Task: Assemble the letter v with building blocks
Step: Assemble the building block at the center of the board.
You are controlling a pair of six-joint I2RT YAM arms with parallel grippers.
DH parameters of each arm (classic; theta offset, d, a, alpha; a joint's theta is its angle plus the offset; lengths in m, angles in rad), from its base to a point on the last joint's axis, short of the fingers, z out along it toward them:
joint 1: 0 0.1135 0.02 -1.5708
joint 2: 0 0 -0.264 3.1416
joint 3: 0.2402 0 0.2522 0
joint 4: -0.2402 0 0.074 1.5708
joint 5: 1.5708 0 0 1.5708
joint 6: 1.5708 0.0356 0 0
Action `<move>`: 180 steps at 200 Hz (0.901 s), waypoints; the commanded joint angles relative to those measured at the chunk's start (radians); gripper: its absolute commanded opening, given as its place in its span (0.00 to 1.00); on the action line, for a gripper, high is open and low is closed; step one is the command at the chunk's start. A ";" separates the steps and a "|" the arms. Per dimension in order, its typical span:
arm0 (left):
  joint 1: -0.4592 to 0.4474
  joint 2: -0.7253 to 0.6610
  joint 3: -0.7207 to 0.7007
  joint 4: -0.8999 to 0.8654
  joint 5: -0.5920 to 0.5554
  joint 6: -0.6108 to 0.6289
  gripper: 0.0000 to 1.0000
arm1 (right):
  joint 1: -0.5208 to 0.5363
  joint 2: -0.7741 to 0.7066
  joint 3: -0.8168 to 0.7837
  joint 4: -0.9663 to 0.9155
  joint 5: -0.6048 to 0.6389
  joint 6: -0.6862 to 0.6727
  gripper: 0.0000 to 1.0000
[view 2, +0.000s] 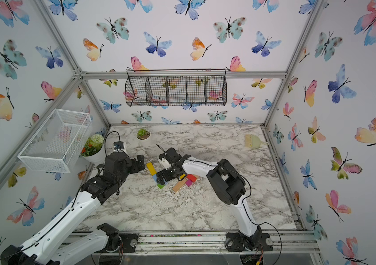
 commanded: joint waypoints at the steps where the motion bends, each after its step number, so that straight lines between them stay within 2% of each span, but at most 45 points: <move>1: 0.005 -0.008 -0.010 0.013 0.011 0.005 0.98 | 0.010 -0.018 -0.024 -0.035 0.012 0.005 0.99; 44: 0.006 -0.004 -0.009 0.012 0.012 0.004 0.98 | 0.010 -0.054 -0.021 -0.053 0.083 0.001 0.99; 97: 0.006 0.032 0.019 0.004 0.045 0.016 0.99 | 0.003 -0.223 -0.108 -0.082 0.297 -0.001 0.99; 117: 0.006 0.075 0.041 0.004 0.077 0.035 0.98 | -0.020 -0.292 -0.181 -0.073 0.308 0.019 0.99; 153: -0.001 0.198 0.112 0.010 0.199 0.052 0.98 | -0.076 -0.402 -0.338 -0.050 0.326 0.073 0.99; 180: -0.048 0.323 0.194 -0.004 0.225 0.055 0.98 | -0.149 -0.485 -0.457 -0.026 0.299 0.111 0.99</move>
